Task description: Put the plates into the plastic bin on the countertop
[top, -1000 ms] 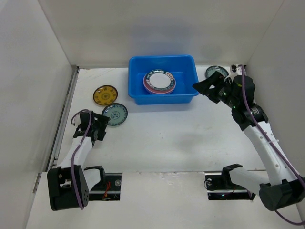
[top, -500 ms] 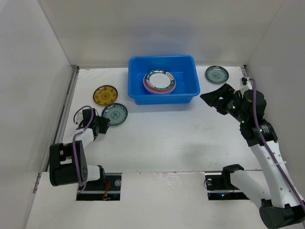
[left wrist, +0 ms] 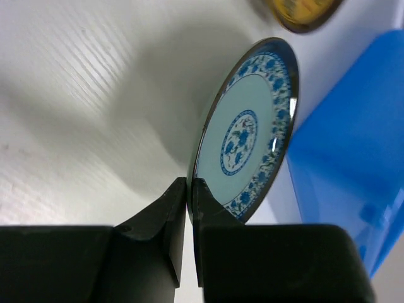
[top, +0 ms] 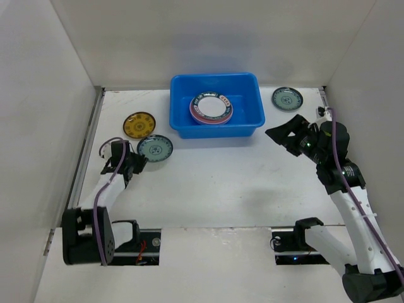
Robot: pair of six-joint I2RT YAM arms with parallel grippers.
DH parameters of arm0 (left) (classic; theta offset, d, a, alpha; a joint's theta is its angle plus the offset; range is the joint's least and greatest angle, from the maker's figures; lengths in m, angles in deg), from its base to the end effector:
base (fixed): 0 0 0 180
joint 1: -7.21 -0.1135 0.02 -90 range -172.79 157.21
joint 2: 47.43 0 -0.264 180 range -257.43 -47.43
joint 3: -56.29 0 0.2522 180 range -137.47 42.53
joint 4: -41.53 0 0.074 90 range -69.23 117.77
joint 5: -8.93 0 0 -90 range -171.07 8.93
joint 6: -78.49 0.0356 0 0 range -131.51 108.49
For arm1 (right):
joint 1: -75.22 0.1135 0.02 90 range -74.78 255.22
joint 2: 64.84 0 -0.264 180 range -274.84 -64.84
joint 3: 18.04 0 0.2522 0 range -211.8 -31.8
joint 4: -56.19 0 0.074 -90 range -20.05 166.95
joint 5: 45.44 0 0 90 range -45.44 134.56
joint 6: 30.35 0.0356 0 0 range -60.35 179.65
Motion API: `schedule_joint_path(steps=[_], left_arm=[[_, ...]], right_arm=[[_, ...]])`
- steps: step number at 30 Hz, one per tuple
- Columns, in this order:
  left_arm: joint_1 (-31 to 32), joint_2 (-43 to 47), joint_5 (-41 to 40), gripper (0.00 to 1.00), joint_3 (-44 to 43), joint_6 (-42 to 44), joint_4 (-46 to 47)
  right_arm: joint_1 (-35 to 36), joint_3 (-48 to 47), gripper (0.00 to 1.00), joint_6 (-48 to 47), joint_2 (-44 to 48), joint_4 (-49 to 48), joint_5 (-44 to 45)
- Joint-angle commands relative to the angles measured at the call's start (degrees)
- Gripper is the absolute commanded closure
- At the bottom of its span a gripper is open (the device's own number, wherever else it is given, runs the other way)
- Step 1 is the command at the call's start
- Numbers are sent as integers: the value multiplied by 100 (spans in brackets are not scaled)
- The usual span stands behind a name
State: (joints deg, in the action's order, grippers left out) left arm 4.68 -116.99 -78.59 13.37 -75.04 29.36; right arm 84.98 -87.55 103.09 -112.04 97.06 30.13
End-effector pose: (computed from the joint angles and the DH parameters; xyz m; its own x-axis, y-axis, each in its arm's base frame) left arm 0.2384 0.0090 0.1791 -0.2698 -0.9071 -0.3230 -0.5651 0.4208 -0.7096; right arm 0.1727 0.0387 0.3684 -0.5007 0.5895 -0.6338 -0.0726 0.7010 0.7094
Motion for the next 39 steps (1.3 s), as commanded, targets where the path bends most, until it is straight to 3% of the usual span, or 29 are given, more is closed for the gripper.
schedule_joint_path(steps=[1, 5, 9, 21, 29, 39], left_arm=[[133, 889, -256, 98, -667, 392, -938], [309, 1304, -458, 98, -1808, 1095, -1634], [677, 955, -564, 97, -3048, 1623, -1618], [2198, -2384, -266, 96, -6476, 3100, -924], [2550, -4029, -64, 96, -7489, 3829, -616], [2744, -5067, -257, 95, -7700, 4507, -414]], right_arm=[[-110, -33, 22, -72, 1, -66, -86], [-207, -77, 22, -151, -140, -92, -147], [-260, -77, 22, -169, -237, -92, -165], [-812, 116, 22, -196, -158, -66, -130], [-1209, 336, 23, -248, -9, 5, 2], [-1314, 767, 23, -327, 158, -136, 415]])
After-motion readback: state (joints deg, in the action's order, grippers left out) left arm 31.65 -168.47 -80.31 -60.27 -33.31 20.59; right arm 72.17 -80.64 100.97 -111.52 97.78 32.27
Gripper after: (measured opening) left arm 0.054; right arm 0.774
